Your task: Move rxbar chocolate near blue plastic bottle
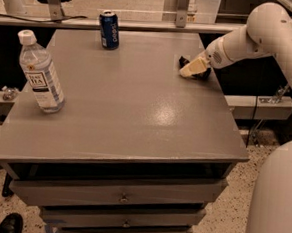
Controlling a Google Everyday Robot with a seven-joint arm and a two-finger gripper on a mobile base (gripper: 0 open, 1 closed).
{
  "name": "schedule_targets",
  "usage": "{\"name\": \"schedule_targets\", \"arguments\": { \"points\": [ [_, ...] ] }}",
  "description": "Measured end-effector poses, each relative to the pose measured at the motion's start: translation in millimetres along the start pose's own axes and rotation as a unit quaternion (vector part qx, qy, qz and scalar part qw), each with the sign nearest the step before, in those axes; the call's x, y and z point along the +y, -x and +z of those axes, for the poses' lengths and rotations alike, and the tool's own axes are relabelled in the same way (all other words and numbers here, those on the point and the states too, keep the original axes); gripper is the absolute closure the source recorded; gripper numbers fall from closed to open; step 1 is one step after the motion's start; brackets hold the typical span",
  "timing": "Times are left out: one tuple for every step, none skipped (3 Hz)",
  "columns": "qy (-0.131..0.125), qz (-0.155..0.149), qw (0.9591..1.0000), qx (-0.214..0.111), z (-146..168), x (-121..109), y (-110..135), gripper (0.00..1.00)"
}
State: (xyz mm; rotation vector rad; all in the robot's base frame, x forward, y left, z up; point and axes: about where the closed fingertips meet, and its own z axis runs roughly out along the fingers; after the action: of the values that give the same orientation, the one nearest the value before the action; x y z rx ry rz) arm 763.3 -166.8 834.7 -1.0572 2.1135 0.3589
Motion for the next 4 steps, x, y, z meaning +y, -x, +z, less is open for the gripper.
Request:
{"name": "schedule_targets", "arguments": {
  "points": [
    [0.002,0.005,1.0000,0.002,0.9,-0.9,-1.3,0.64],
    [0.011,0.011,0.9999,0.003,0.3,1.5,-2.7,0.87],
    [0.036,0.013,0.9993,-0.002,-3.6,17.3,10.7,1.00],
    [0.063,0.005,0.9977,-0.023,-6.6,42.9,43.5,1.00]
  ]
}}
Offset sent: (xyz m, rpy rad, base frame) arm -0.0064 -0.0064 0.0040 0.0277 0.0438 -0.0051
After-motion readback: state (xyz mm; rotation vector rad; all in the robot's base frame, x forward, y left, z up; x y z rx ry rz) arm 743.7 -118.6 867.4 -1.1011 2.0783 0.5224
